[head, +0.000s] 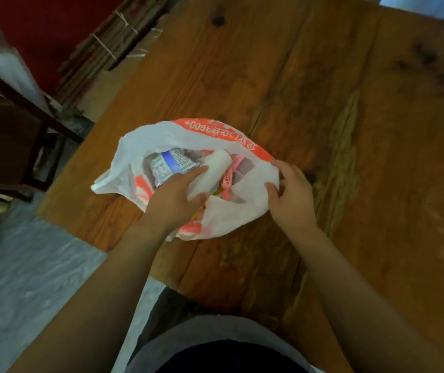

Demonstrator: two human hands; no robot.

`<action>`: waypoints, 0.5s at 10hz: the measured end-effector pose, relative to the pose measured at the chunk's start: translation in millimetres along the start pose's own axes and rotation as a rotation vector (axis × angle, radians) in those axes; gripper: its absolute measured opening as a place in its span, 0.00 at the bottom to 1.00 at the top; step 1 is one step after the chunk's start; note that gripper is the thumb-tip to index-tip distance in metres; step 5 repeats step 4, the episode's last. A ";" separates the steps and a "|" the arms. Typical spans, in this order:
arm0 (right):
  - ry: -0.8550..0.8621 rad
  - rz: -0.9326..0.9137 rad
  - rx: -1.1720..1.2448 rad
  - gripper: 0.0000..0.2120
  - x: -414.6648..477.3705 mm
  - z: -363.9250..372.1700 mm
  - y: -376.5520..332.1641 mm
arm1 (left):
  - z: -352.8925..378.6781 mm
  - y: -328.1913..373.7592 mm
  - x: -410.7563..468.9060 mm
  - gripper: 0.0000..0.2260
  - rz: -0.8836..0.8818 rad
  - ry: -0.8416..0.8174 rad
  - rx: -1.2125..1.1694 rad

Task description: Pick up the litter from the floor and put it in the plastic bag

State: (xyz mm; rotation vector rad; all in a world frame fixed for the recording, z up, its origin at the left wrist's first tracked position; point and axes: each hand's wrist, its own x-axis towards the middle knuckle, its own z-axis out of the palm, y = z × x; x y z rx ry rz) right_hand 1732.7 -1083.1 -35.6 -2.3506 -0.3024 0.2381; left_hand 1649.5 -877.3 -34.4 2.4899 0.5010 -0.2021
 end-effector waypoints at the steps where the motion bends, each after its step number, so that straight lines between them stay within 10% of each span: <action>1: -0.014 -0.025 0.032 0.19 0.0 -4.6 2.4 | 3.8 9.0 7.8 0.24 0.048 0.071 -0.054; 5: -0.059 -0.161 -0.067 0.22 -3.4 2.0 -23.2 | 0.9 -0.1 -9.5 0.23 -0.021 0.178 -0.003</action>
